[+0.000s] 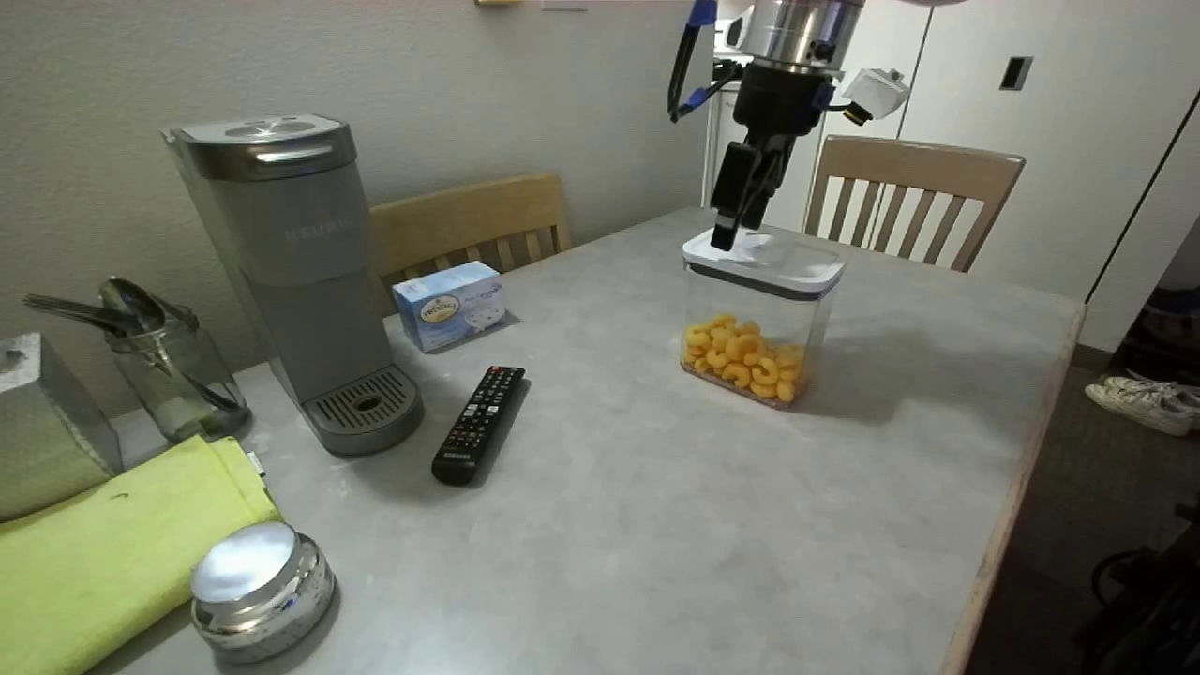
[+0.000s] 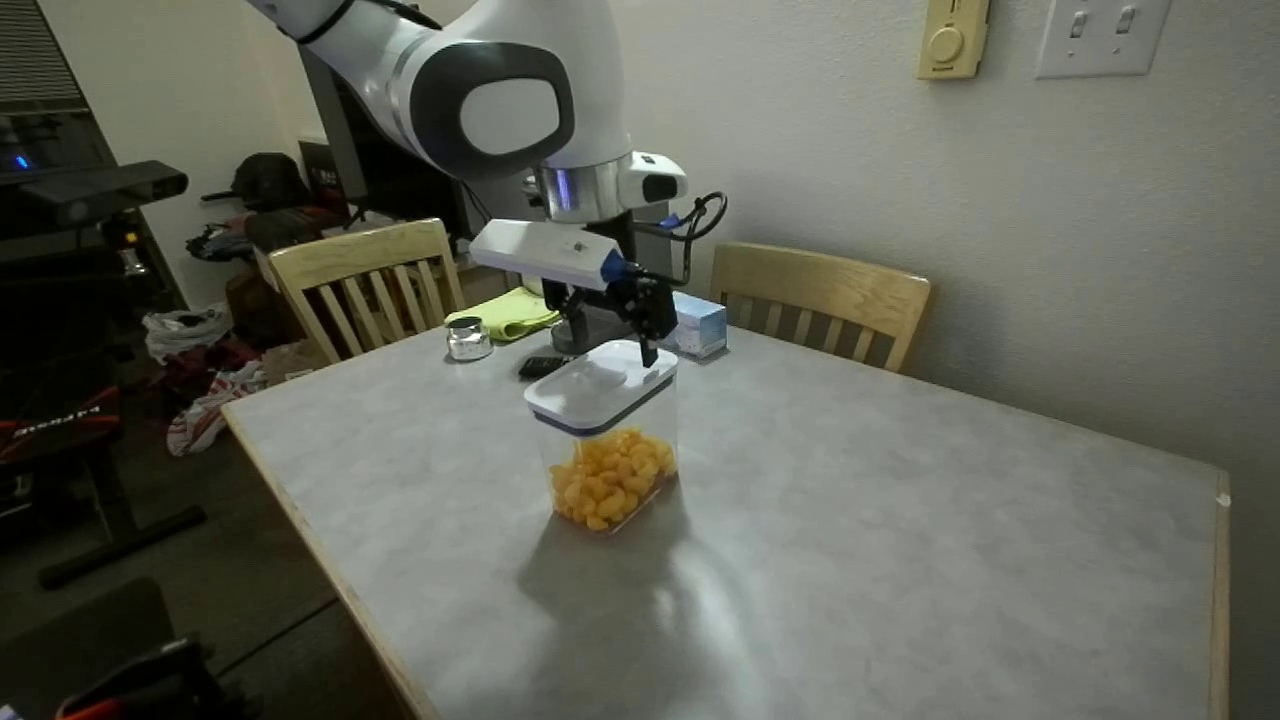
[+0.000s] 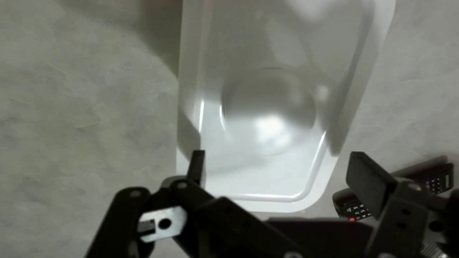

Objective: Pick up the white lid and put it on the table. Pick up the white lid and put it back on the container.

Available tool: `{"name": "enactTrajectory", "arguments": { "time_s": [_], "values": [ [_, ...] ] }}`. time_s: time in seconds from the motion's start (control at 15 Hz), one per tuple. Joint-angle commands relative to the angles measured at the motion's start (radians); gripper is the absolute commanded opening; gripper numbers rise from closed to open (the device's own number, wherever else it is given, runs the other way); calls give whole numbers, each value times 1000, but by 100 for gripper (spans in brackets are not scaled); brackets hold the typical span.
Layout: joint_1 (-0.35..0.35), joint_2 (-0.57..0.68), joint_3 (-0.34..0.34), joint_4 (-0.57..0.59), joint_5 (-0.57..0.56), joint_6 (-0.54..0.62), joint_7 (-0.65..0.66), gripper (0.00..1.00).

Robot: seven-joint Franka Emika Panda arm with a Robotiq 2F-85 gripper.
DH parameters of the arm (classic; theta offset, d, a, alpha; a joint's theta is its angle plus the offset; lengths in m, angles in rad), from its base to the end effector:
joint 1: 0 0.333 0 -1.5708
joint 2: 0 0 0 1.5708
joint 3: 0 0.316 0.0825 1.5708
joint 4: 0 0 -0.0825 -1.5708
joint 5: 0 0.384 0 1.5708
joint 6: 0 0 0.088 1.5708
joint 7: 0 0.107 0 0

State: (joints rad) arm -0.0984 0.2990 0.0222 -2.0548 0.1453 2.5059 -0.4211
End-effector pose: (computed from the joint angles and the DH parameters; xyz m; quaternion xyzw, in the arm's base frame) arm 0.6036 -0.0476 0.3058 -0.9891 -0.1157 -0.0858 0.0305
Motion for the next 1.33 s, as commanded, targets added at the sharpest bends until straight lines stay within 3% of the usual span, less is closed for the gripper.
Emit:
{"name": "enactTrajectory", "arguments": {
  "time_s": [0.0,0.87,0.93,1.0,1.27],
  "values": [
    [-20,-10,12,-8,13,-24,-5,100],
    [-26,-29,7,-39,11,-27,1,100],
    [-27,-29,8,-39,13,-27,0,76],
    [-28,-29,8,-40,13,-27,0,74],
    [-30,-33,8,-41,15,-26,-3,46]
  ]
}}
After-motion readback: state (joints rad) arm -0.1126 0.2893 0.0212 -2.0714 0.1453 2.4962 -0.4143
